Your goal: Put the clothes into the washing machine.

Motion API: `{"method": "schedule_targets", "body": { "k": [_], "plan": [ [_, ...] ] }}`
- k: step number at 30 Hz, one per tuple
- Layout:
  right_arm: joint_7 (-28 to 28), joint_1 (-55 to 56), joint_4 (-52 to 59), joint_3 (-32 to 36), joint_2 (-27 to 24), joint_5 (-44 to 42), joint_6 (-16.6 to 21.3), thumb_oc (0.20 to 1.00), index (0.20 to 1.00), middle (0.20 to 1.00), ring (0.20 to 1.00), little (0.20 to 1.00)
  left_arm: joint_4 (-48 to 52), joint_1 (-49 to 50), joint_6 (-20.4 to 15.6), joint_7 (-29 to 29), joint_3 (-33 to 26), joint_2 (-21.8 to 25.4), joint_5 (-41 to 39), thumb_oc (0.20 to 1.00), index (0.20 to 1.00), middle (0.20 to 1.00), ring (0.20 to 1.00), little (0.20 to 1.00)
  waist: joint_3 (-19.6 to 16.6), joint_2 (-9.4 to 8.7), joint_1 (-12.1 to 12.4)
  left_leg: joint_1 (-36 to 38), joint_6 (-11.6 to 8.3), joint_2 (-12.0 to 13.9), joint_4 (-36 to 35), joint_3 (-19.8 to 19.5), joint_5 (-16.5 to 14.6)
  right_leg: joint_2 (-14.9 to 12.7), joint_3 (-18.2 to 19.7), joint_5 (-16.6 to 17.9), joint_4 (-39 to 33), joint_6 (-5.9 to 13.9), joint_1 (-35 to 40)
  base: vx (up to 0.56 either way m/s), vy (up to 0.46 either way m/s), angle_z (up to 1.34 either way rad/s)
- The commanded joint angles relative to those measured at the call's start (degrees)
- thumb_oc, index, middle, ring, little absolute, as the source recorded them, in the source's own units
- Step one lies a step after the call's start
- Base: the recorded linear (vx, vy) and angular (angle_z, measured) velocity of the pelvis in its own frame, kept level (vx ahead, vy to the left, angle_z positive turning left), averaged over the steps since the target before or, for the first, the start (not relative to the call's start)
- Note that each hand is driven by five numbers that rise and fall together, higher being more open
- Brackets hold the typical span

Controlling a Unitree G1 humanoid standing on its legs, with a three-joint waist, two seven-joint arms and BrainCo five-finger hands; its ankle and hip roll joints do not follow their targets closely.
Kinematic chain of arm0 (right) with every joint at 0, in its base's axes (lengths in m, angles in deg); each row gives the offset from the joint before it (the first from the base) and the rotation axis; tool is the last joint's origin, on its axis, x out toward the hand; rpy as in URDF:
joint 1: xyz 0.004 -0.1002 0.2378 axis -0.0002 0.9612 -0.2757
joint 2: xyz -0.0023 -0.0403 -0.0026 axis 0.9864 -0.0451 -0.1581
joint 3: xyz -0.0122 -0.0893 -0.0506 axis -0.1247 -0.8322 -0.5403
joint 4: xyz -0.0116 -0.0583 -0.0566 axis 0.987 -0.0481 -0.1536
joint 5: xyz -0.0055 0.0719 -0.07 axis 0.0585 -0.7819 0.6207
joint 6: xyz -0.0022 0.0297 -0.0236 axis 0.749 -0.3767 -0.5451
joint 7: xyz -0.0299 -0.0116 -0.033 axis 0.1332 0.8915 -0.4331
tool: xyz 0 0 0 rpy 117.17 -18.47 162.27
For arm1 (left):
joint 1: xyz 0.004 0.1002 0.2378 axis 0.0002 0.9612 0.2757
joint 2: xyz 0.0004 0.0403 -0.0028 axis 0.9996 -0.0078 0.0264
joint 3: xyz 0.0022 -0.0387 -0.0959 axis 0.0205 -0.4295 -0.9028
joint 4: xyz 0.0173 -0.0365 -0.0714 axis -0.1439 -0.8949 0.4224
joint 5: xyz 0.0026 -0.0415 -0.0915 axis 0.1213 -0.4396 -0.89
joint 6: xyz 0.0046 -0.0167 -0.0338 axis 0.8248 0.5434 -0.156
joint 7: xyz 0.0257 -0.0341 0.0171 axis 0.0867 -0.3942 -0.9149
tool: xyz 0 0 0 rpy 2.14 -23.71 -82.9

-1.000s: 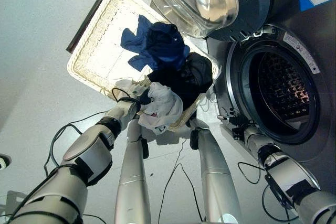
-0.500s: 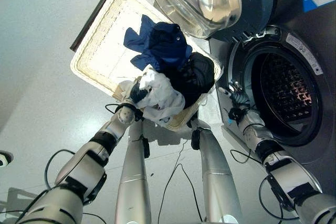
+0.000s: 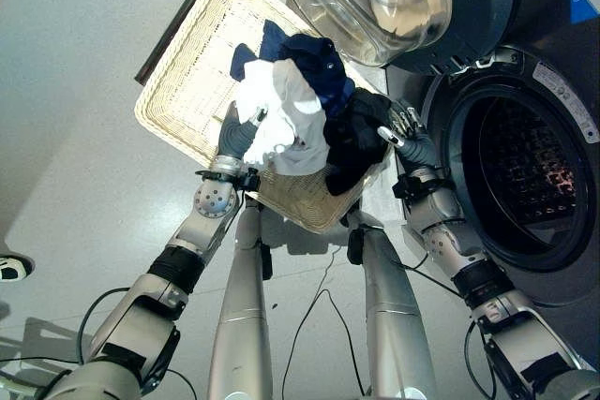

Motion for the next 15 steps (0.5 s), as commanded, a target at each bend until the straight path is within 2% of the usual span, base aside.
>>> {"method": "schedule_targets", "body": {
  "k": [1,4,5,8,15],
  "plan": [
    [3.9,0.5,9.3,1.6,-0.3,0.6,1.8,1.000,1.000,1.000,1.000,1.000,8.2,-2.9,-6.3,1.3,-1.9,-2.0,1.4,0.200,0.200,0.200,0.200,0.200,0.4,0.92,0.6,-0.6,1.21,-4.4,6.8,0.4,-6.5,1.9,-2.3,15.6,-17.1,5.98,3.5,0.00,0.000,0.00],
    [7.6,0.1,12.9,0.4,0.6,-0.7,-0.2,1.000,1.000,1.000,1.000,1.000,10.9,-3.0,-6.1,0.8,-2.1,-2.2,3.3,0.200,0.200,0.200,0.200,0.200,0.4,1.00,0.6,-0.7,1.26,-4.6,6.9,0.3,-6.5,1.9,-2.3,15.5,-17.2,5.90,3.5,0.00,0.000,0.00],
    [9.3,-0.7,14.7,-0.8,1.3,-1.6,-2.4,1.000,1.000,1.000,1.000,1.000,12.0,-3.3,-5.8,0.5,-1.9,-2.5,4.0,0.200,0.200,0.200,0.200,0.200,0.4,1.09,0.7,-0.8,1.25,-4.7,7.0,0.3,-6.4,1.9,-2.3,15.5,-17.3,5.86,3.4,0.00,0.000,0.00],
    [11.9,-1.6,16.8,-2.9,1.7,-2.3,-5.0,1.000,1.000,1.000,1.000,1.000,13.2,-3.8,-5.9,1.0,-1.8,-2.9,3.7,0.200,0.200,0.200,0.200,0.200,0.4,1.13,0.9,-0.8,1.23,-4.7,6.7,0.4,-6.2,1.8,-2.5,15.4,-17.4,5.77,3.6,0.00,0.000,0.00],
    [11.7,-4.8,17.0,-6.6,2.2,-1.1,-6.5,1.000,1.000,1.000,1.000,1.000,14.9,-4.7,-6.3,3.6,-0.7,-3.9,1.9,0.200,0.200,0.200,0.200,0.200,0.4,1.56,1.4,-0.8,1.19,-5.0,6.5,0.4,-5.9,1.7,-2.9,15.5,-17.7,5.58,3.7,0.00,-0.003,0.01]
  ]
}}
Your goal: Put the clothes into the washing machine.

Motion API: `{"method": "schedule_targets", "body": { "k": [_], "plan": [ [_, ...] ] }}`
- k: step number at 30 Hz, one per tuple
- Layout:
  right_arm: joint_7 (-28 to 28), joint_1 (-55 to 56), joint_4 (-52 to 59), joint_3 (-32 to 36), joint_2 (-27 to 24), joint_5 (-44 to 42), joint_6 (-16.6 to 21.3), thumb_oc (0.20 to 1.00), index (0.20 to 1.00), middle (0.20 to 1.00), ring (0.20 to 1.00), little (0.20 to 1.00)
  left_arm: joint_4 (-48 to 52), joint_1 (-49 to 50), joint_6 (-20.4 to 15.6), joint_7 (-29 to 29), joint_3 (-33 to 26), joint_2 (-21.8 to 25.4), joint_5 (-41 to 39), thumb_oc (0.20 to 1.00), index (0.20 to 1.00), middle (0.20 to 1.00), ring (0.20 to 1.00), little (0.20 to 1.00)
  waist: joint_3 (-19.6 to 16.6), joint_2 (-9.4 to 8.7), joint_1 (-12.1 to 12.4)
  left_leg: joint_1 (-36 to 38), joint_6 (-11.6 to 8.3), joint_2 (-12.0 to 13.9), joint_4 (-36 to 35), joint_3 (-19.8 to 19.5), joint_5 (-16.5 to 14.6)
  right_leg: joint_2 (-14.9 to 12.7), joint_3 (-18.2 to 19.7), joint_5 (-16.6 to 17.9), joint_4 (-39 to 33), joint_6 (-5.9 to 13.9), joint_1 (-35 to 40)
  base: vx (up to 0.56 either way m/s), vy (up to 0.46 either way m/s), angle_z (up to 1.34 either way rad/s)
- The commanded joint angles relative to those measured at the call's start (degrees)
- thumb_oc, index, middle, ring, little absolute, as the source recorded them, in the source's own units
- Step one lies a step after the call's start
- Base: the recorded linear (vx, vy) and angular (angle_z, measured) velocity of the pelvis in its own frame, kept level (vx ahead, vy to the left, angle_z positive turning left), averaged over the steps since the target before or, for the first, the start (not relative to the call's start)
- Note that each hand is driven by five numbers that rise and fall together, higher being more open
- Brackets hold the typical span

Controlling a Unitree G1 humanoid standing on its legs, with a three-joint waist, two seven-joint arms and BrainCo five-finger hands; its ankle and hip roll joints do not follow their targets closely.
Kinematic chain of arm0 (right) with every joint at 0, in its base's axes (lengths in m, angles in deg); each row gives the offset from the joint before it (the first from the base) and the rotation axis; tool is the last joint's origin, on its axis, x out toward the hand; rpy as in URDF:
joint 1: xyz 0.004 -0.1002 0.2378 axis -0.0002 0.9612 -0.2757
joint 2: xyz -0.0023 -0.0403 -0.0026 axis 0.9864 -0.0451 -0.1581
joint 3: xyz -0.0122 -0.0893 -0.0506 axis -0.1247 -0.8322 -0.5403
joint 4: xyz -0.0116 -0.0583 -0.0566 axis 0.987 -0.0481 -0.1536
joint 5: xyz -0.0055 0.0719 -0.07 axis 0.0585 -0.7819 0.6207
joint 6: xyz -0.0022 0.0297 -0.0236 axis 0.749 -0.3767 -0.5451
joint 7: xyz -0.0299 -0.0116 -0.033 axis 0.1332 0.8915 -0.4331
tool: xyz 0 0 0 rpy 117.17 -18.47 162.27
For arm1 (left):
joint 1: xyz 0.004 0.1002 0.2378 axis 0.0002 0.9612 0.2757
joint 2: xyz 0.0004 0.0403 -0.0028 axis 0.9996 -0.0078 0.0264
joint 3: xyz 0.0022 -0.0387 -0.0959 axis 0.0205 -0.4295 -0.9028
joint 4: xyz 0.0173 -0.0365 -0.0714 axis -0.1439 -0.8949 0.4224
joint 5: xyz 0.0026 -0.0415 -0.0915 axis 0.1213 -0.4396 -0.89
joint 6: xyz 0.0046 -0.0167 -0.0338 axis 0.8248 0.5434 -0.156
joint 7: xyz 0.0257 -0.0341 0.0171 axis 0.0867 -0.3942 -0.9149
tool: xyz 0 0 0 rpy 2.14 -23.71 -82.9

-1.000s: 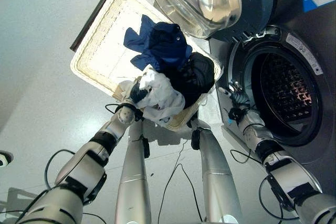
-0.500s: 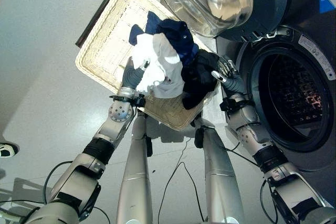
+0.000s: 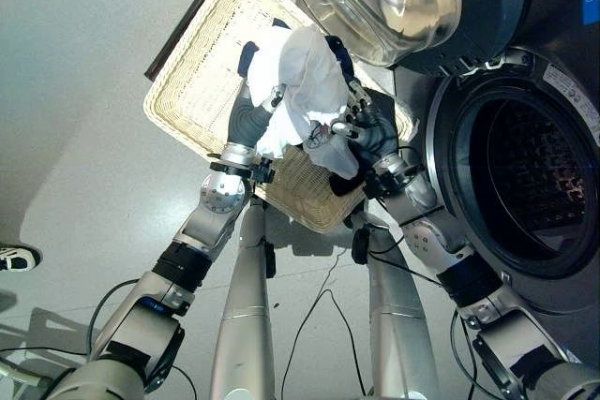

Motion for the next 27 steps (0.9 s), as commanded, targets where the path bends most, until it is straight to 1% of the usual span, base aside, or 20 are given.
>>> {"method": "schedule_targets", "body": {
  "k": [1,4,6,10,14,16,18,21,24,25,26,27],
  "plan": [
    [1.3,-1.4,5.4,-1.7,0.2,0.4,-0.1,1.000,1.000,1.000,1.000,1.000,7.8,-4.9,-5.3,2.3,-0.4,-2.3,0.3,0.200,0.200,0.200,0.200,0.200,0.2,1.48,0.0,-0.8,1.67,-4.9,6.4,0.6,-5.8,1.9,-3.0,16.5,-19.5,5.90,4.6,0.00,0.000,0.00],
    [1.4,-2.1,5.1,-2.4,0.3,0.2,-0.9,1.000,1.000,1.000,1.000,1.000,8.7,-5.2,-4.9,2.8,-0.2,-2.7,0.3,0.200,0.200,0.200,0.200,0.200,0.2,1.55,0.1,-0.7,1.69,-5.1,6.2,0.6,-5.8,2.0,-3.1,16.5,-19.7,5.85,4.7,0.00,0.000,0.00],
    [2.1,-2.7,5.4,-2.9,0.4,-0.9,-2.1,1.000,1.000,1.000,1.000,1.000,9.7,-5.7,-4.5,2.2,0.2,-2.8,1.2,0.200,0.200,0.200,0.200,0.200,0.2,1.54,0.3,-0.6,1.72,-5.2,6.0,0.6,-5.7,1.9,-3.4,16.6,-20.0,5.79,4.9,0.00,0.000,0.00],
    [3.2,-3.9,6.3,-4.5,0.8,-2.5,-4.0,1.000,1.000,1.000,1.000,1.000,10.3,-6.5,-4.3,2.1,1.0,-3.1,0.4,0.200,0.200,0.200,0.200,0.200,0.2,1.46,0.4,-0.8,1.74,-5.4,6.2,0.6,-5.6,1.9,-3.6,16.7,-19.9,5.78,4.8,0.00,0.000,0.00],
    [2.6,-4.3,6.8,-5.1,1.0,-3.0,-3.8,1.000,1.000,1.000,1.000,1.000,10.7,-6.8,-4.3,3.0,1.6,-3.4,-0.6,0.200,0.200,0.200,0.200,0.200,0.2,1.43,0.4,-1.0,1.79,-5.4,6.4,0.6,-5.6,1.8,-3.6,16.9,-19.9,5.76,4.6,0.00,0.000,0.00],
    [2.3,-4.8,6.8,-5.6,1.4,-5.7,-3.8,1.000,1.000,1.000,1.000,1.000,11.5,-6.9,-4.3,4.4,2.1,-3.8,-1.2,0.200,0.200,0.200,0.200,0.200,0.2,1.50,0.5,-0.9,1.83,-5.5,6.3,0.7,-5.5,1.9,-3.8,16.9,-20.1,5.75,4.7,0.00,0.000,0.00],
    [2.8,-4.8,6.7,-5.7,1.5,-6.5,-4.0,1.000,1.000,1.000,1.000,1.000,11.8,-6.9,-4.2,4.9,2.2,-4.0,-1.0,0.200,0.200,0.200,0.200,0.200,0.2,1.52,0.5,-0.9,1.85,-5.6,6.3,0.8,-5.5,1.9,-3.8,16.9,-20.1,5.74,4.7,0.00,0.000,0.00],
    [3.7,-5.0,7.2,-5.8,1.5,-7.4,-4.9,1.000,1.000,1.000,1.000,1.000,12.6,-6.8,-4.6,4.9,2.7,-3.8,0.3,0.200,0.200,0.200,0.200,0.200,0.2,1.58,0.6,-1.1,1.89,-5.6,6.3,0.7,-5.4,1.9,-3.8,17.0,-20.0,5.73,4.4,0.00,0.000,0.00],
    [3.1,-5.4,7.5,-6.1,1.5,-6.8,-6.0,1.000,1.000,1.000,1.000,1.000,13.4,-7.1,-4.8,5.6,2.9,-3.9,1.1,0.200,0.200,0.200,0.200,0.200,0.2,1.59,0.6,-1.2,1.96,-5.6,6.3,0.8,-5.4,2.0,-3.8,17.0,-19.9,5.61,4.3,0.00,0.000,0.00],
    [3.0,-5.3,7.7,-6.2,1.4,-6.8,-5.9,0.884,0.884,0.884,0.884,0.884,13.8,-7.2,-4.8,5.8,2.8,-3.8,1.2,0.200,0.200,0.200,0.200,0.200,0.2,1.60,0.7,-1.2,2.00,-5.7,6.2,0.8,-5.3,2.0,-3.9,17.0,-19.9,5.60,4.4,0.00,0.000,0.00],
    [3.0,-5.3,7.7,-6.2,1.4,-6.8,-5.9,0.884,0.884,0.884,0.884,0.884,13.8,-7.2,-4.8,5.8,2.8,-3.8,1.2,0.200,0.200,0.200,0.200,0.200,0.2,1.60,0.7,-1.2,2.00,-5.7,6.2,0.8,-5.3,2.0,-3.9,17.0,-19.9,5.60,4.4,0.00,0.000,0.00],
    [3.1,-5.2,7.9,-6.3,1.3,-7.3,-5.6,0.244,0.244,0.244,0.244,0.244,14.1,-7.3,-4.8,6.0,2.9,-3.8,1.6,0.200,0.200,0.200,0.200,0.200,0.2,1.57,0.6,-1.2,1.97,-5.6,6.3,0.8,-5.3,2.0,-3.9,17.0,-19.9,5.64,4.3,0.00,0.000,0.00]
  ]
}}
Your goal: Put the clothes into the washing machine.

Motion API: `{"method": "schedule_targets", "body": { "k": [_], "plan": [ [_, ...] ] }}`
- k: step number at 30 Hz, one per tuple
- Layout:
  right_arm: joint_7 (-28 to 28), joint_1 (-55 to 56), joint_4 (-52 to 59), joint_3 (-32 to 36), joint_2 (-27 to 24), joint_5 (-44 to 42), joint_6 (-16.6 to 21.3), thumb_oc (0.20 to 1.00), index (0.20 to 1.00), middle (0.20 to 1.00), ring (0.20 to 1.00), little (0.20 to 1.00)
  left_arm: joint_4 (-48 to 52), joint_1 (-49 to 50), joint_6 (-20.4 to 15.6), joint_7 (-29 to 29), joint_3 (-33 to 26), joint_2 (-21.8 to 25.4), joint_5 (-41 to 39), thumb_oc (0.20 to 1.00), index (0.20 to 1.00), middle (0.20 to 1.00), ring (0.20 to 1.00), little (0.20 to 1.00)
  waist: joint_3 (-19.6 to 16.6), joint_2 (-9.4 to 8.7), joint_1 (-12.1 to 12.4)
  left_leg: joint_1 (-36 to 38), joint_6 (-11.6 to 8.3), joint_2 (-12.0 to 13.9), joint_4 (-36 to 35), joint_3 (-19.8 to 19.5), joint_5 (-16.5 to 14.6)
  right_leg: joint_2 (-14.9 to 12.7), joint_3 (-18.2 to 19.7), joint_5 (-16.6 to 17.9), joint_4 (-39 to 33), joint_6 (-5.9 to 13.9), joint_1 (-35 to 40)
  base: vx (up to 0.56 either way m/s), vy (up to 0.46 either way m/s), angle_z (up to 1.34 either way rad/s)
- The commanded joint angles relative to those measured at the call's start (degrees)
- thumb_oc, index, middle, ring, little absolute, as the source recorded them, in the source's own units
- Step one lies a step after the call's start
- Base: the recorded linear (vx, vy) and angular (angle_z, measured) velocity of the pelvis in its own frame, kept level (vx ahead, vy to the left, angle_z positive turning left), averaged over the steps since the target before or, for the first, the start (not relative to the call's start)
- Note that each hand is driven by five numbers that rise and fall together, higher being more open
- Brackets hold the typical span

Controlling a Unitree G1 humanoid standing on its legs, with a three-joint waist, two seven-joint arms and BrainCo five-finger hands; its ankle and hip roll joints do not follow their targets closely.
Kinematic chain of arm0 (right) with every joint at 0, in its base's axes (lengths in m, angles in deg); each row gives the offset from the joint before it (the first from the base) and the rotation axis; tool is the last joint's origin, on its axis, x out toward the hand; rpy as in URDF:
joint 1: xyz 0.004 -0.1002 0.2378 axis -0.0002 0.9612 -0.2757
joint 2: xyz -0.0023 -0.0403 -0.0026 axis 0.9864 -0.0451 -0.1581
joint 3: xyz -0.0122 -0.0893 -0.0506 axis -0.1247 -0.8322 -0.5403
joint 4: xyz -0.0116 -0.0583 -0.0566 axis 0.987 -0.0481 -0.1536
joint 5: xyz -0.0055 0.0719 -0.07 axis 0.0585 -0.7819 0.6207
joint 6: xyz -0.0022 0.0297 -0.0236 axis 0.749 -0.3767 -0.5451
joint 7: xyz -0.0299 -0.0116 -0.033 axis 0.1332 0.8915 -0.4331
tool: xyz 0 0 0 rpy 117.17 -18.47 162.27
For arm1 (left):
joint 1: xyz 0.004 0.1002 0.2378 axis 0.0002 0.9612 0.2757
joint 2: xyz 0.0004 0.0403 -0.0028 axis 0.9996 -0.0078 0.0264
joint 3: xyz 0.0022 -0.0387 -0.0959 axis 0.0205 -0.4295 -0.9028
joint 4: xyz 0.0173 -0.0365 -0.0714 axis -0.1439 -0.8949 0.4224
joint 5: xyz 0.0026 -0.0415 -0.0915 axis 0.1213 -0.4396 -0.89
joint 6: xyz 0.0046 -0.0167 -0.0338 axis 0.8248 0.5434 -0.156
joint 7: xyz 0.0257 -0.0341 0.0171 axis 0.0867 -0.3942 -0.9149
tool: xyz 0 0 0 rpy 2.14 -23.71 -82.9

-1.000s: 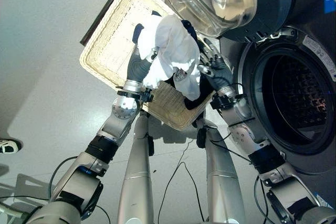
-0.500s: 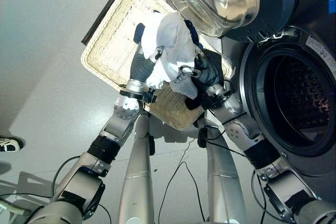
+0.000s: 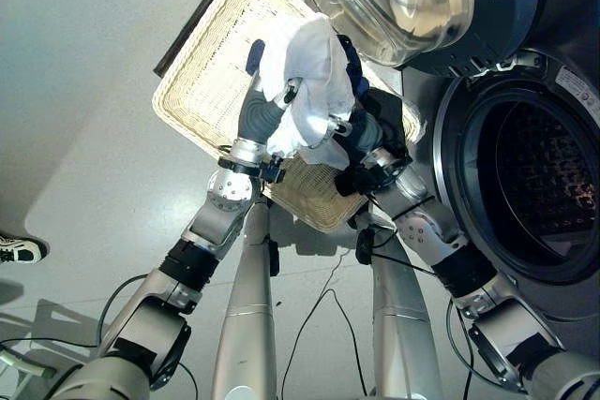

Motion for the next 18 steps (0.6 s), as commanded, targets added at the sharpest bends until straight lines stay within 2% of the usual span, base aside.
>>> {"method": "schedule_targets", "body": {
  "k": [1,9,16,17,18],
  "plan": [
    [2.4,-1.8,7.8,-4.3,1.2,-2.1,0.5,0.200,0.200,0.200,0.200,0.200,9.9,-6.3,-4.6,2.6,1.9,-2.4,2.7,0.200,0.200,0.200,0.200,0.200,0.0,1.04,-0.6,-1.2,2.07,-5.4,6.3,0.9,-5.6,2.1,-3.8,17.3,-20.4,5.59,4.4,0.00,0.000,0.00],
    [2.6,-1.6,7.5,-3.8,2.3,-6.8,4.2,0.200,0.200,0.200,0.200,0.200,9.7,-7.1,-2.5,2.0,3.4,-2.2,6.8,0.200,0.200,0.200,0.200,0.200,0.0,1.10,-0.7,-1.3,2.16,-5.5,6.4,1.0,-5.6,2.1,-3.9,17.4,-20.4,5.70,4.2,0.00,0.000,0.00],
    [5.1,-1.5,7.8,-2.2,2.6,-14.9,5.9,0.200,0.200,0.200,0.200,0.200,8.6,-8.3,-0.8,-5.7,4.3,0.1,18.5,0.200,0.200,0.200,0.200,0.200,0.0,1.28,-0.7,-1.7,2.13,-5.6,6.7,1.0,-5.5,2.0,-3.9,17.4,-20.2,5.82,3.8,0.00,0.000,0.00],
    [5.9,-1.2,8.0,-1.8,2.5,-16.6,6.3,0.200,0.200,0.200,0.200,0.200,8.0,-8.8,0.3,-7.0,4.4,0.9,20.3,0.269,0.269,0.269,0.269,0.269,0.0,1.24,-0.7,-1.7,2.12,-5.5,6.7,1.0,-5.6,2.0,-4.0,17.4,-20.1,5.88,3.8,0.00,0.000,0.00],
    [6.2,-1.1,8.0,-1.6,2.4,-17.2,6.5,0.200,0.200,0.200,0.200,0.200,7.8,-8.9,0.9,-7.5,4.4,1.2,21.2,0.429,0.429,0.429,0.429,0.429,0.0,1.22,-0.7,-1.7,2.09,-5.5,6.7,1.0,-5.6,1.9,-4.0,17.4,-20.1,5.92,3.8,0.00,0.000,0.00]
  ]
}}
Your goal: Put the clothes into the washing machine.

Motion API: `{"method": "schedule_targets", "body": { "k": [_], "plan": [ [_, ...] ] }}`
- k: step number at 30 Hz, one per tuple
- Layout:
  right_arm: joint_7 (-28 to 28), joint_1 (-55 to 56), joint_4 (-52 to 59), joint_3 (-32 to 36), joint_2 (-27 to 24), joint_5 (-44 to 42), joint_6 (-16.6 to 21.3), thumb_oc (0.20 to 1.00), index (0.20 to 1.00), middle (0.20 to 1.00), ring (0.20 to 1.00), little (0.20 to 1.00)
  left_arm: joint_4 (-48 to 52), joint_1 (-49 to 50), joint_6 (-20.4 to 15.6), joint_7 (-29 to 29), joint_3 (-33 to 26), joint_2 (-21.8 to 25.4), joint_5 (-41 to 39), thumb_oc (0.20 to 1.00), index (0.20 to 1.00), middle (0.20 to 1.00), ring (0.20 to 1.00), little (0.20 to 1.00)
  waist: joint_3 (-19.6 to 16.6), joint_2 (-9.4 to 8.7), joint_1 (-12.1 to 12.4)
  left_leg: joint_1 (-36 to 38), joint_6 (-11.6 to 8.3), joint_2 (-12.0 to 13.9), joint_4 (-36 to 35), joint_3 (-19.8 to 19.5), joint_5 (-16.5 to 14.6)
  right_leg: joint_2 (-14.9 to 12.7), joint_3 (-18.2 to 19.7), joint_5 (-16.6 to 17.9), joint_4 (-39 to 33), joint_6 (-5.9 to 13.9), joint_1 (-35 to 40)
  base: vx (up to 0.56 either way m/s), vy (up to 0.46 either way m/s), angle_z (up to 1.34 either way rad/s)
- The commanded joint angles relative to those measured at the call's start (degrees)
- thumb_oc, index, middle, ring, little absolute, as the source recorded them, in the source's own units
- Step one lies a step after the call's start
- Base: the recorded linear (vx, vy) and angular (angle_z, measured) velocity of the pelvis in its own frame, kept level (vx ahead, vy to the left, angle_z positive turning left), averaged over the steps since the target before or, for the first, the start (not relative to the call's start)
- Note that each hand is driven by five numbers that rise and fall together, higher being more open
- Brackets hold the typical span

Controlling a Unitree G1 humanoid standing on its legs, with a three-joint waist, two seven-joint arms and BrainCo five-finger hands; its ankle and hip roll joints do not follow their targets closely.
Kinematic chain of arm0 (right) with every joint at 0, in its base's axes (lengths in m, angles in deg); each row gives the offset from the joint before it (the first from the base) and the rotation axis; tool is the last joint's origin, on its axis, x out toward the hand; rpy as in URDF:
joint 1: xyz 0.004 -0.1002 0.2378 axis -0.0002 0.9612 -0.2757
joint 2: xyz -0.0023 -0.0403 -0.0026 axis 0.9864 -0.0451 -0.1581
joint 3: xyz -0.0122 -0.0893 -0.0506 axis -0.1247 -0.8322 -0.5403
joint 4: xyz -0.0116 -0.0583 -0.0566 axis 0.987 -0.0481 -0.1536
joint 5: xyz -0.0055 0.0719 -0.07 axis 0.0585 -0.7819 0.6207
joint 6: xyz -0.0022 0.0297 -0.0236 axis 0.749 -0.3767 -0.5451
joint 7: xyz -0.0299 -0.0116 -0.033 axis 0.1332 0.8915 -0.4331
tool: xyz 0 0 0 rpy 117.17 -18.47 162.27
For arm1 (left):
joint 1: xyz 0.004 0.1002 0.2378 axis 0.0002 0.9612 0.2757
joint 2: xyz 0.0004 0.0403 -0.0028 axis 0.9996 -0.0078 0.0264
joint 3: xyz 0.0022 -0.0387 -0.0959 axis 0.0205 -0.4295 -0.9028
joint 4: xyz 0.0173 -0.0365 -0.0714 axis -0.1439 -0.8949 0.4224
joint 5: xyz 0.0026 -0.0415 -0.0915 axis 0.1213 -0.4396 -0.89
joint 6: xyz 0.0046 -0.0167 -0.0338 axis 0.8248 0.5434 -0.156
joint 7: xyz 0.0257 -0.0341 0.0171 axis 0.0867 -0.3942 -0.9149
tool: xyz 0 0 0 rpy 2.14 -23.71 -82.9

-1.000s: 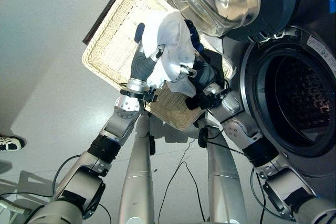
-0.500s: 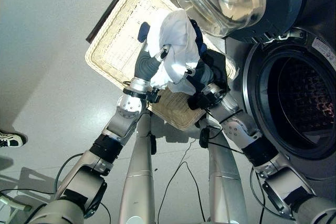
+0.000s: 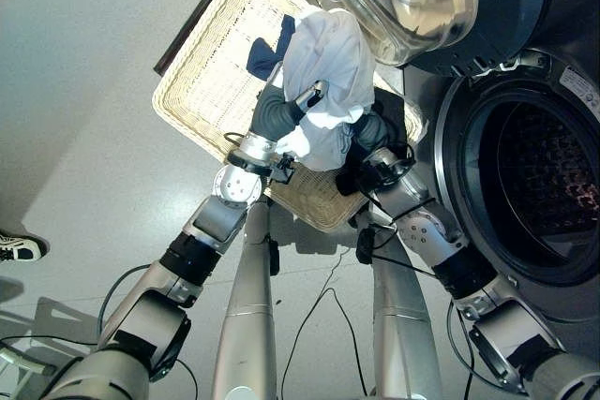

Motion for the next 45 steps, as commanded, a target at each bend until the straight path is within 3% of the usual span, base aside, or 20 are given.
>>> {"method": "schedule_targets", "body": {
  "k": [1,2,4,6,9,21,24,36,45],
  "plan": [
    [5.8,-1.9,8.2,-1.7,2.4,-3.7,3.0,0.200,0.200,0.200,0.200,0.200,5.1,-4.1,-0.4,-2.0,1.5,-1.8,5.1,0.429,0.429,0.429,0.429,0.429,-0.1,1.22,-0.8,-1.2,2.03,-5.4,6.6,1.1,-5.6,2.1,-3.9,17.4,-20.2,5.88,4.2,0.00,0.000,0.00],
    [6.9,-1.6,8.2,-1.0,2.2,-6.4,4.1,0.200,0.200,0.200,0.200,0.200,4.2,-4.4,2.2,-3.8,1.8,-0.4,8.8,1.000,1.000,1.000,1.000,1.000,-0.1,1.24,-0.8,-1.1,1.94,-5.3,6.5,1.1,-5.5,2.1,-4.0,17.4,-20.3,5.98,4.3,0.00,0.000,0.00],
    [7.4,-1.4,8.3,-0.6,1.9,-7.5,4.8,0.200,0.200,0.200,0.200,0.200,4.1,-4.5,3.4,-4.8,2.0,0.2,10.2,1.000,1.000,1.000,1.000,1.000,-0.1,1.24,-0.7,-1.0,1.93,-5.3,6.5,1.1,-5.6,2.0,-4.1,17.5,-20.3,6.03,4.4,0.00,0.000,0.00],
    [9.0,-0.9,8.6,0.7,1.4,-9.4,6.7,0.200,0.200,0.200,0.200,0.200,3.4,-4.5,7.2,-7.1,2.1,1.8,13.6,1.000,1.000,1.000,1.000,1.000,-0.1,1.27,-0.7,-0.9,1.88,-5.1,6.4,1.1,-5.6,1.9,-4.2,17.5,-20.3,6.20,4.5,0.00,0.000,0.00],
    [11.7,-0.7,8.5,2.4,1.0,-12.8,8.9,0.200,0.200,0.200,0.200,0.200,1.7,-4.7,10.3,-8.2,2.5,3.4,15.1,1.000,1.000,1.000,1.000,1.000,-0.1,1.23,-0.8,-0.7,1.78,-5.0,6.2,1.1,-5.6,1.8,-4.3,17.5,-20.5,6.40,4.7,0.00,0.000,0.00],
    [17.8,0.7,10.8,7.1,0.4,-18.3,15.0,0.200,0.200,0.200,0.200,0.200,-0.8,-2.7,14.6,-11.3,1.6,6.2,16.4,1.000,1.000,1.000,1.000,1.000,-0.1,1.31,-0.8,-0.7,1.47,-4.4,5.8,1.5,-5.5,1.4,-4.6,17.7,-20.5,6.84,4.7,0.00,0.000,0.00],
    [18.7,0.7,11.5,8.7,0.3,-19.0,15.8,0.200,0.200,0.200,0.200,0.200,-1.8,-2.1,15.3,-16.3,0.7,6.3,18.3,1.000,1.000,1.000,1.000,1.000,-0.1,1.21,-0.7,-0.7,1.45,-4.3,5.7,1.4,-5.5,1.4,-4.6,17.6,-20.4,6.91,4.7,0.00,0.000,0.00],
    [21.4,1.3,11.2,11.2,1.8,-20.6,14.5,0.200,0.200,0.200,0.200,0.200,-4.0,-0.2,13.7,-23.8,-2.6,4.6,17.4,1.000,1.000,1.000,1.000,1.000,-0.1,1.02,-0.5,-0.7,1.17,-4.3,5.7,1.4,-5.5,1.3,-5.0,17.5,-20.1,7.04,4.7,0.00,0.000,0.00],
    [24.9,1.8,3.9,12.3,0.1,-23.1,8.1,0.200,0.200,0.200,0.200,0.200,-10.4,1.7,10.1,-27.6,-5.2,2.7,6.9,1.000,1.000,1.000,1.000,1.000,-0.1,0.86,-0.5,-0.9,0.83,-4.1,5.9,1.5,-5.5,1.4,-4.8,17.6,-20.1,7.10,4.6,0.00,0.000,0.00]
  ]
}}
